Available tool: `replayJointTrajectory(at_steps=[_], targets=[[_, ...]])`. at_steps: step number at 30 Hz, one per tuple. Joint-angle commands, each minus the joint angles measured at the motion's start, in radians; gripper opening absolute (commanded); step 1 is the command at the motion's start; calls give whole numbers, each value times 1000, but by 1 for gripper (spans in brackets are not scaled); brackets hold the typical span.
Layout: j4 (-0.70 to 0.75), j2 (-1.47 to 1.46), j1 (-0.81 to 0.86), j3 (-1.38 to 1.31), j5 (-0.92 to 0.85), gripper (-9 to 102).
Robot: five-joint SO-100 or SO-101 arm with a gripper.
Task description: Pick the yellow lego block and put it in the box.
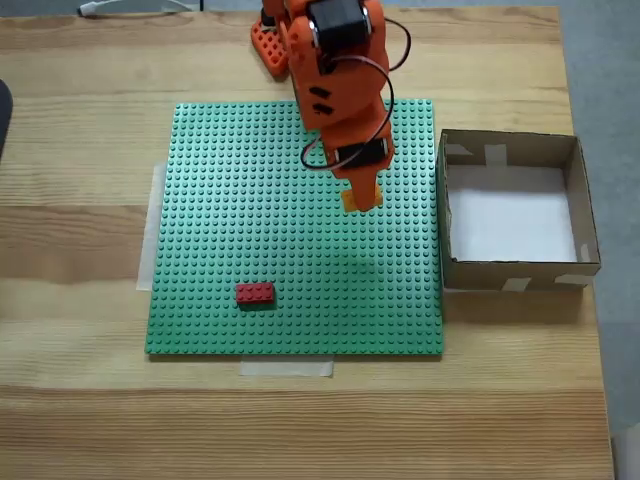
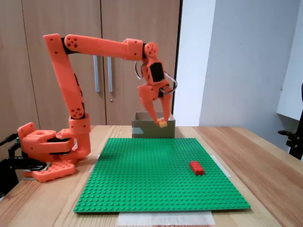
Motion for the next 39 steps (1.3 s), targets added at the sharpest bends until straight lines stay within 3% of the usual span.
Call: replayJointTrajectory(at_steps=[1, 19, 27, 39], targets=[[52, 46, -34, -132, 8, -1], [124, 55, -311, -356, -3, -1], [26, 40, -416, -357, -81, -1], [-57, -123, -437, -344, -92, -1]])
